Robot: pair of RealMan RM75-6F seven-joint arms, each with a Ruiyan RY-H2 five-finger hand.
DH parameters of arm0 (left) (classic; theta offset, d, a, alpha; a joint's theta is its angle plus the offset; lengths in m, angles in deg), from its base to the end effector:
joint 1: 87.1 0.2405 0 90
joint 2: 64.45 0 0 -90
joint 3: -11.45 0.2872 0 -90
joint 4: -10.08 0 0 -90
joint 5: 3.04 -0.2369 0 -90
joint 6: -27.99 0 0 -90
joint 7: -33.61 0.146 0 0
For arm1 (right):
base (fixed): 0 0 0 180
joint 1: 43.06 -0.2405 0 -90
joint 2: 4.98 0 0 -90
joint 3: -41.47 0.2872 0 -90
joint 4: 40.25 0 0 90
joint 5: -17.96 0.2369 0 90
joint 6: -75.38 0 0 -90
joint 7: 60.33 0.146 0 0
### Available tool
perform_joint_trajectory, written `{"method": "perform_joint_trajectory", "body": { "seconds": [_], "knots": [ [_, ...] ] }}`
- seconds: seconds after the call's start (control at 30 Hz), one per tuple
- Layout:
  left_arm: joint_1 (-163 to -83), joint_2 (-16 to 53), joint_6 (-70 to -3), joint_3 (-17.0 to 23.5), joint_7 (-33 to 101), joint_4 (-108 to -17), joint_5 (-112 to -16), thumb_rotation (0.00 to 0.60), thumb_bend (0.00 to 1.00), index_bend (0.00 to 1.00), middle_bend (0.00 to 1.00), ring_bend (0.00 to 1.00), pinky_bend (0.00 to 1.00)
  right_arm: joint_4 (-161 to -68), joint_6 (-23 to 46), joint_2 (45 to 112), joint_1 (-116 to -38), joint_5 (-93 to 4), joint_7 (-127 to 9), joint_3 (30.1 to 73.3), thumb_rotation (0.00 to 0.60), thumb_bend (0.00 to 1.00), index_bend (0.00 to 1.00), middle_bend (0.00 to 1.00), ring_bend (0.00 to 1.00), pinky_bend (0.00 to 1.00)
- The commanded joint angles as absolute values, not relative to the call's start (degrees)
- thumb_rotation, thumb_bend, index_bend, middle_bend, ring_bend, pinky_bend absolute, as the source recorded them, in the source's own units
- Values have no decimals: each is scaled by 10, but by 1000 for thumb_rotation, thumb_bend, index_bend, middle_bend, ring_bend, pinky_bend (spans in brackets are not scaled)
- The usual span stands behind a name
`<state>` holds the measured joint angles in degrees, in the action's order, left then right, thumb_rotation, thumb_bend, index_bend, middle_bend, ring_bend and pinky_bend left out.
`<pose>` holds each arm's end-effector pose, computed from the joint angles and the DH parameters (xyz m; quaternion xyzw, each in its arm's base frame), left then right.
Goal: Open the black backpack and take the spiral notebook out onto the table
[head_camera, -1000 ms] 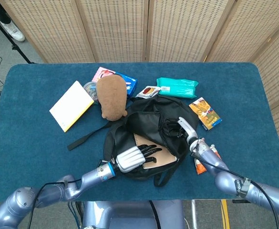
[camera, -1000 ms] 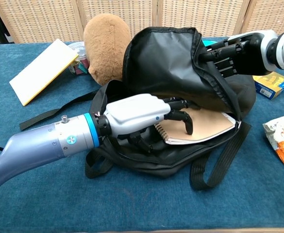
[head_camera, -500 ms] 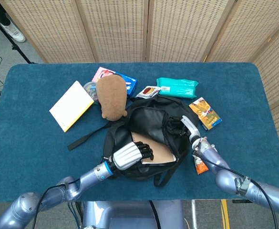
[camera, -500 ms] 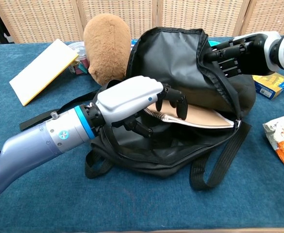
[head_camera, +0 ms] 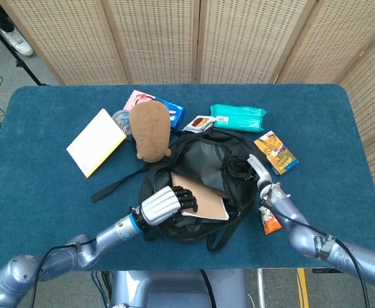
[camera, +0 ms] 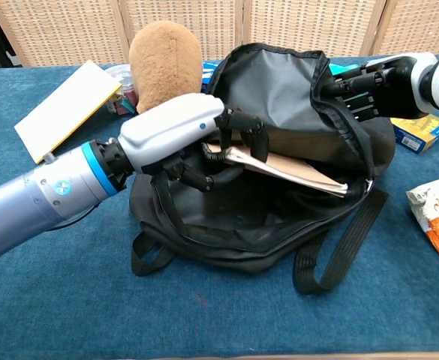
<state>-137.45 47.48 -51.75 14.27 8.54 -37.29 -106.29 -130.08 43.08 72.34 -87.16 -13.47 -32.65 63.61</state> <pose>-0.1087 0.3334 -0.1305 -0.7671 -0.2375 -0.5818 0.1289 -0.1781 -0.4140 0.0079 0.3496 -0.8109 0.4247 0.1997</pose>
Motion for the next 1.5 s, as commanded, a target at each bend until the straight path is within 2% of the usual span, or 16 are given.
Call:
{"method": "perform_joint_trajectory", "body": {
  "seconds": [0.03,0.53,0.73,1.17,1.4,1.5],
  "knots": [
    [-1377,439,-527,135,100,-422,-1064,600,571,789,526,377,499,-1299,429,726,-873,-130,-330,634,600,813,682,600,501,475],
    [-1364,320,-546,117,136,-617,-1065,600,571,793,529,376,499,-1304,410,740,-883,-103,-357,621,600,814,682,600,501,475],
    [-1355,286,-548,104,112,-684,-1048,600,571,796,533,377,499,-1311,396,746,-888,-93,-372,617,600,814,682,600,501,475],
    [-1328,205,-574,67,76,-787,-1025,600,571,803,541,376,499,-1322,371,756,-893,-71,-397,614,600,814,682,600,501,475],
    [-1285,96,-565,68,36,-896,-967,600,570,805,541,376,499,-1324,355,764,-895,-66,-412,612,600,813,682,600,501,476],
    [-1265,-12,-498,82,-51,-1000,-878,600,571,809,542,377,499,-1318,353,772,-894,-66,-418,608,600,812,682,600,501,475]
  ]
}}
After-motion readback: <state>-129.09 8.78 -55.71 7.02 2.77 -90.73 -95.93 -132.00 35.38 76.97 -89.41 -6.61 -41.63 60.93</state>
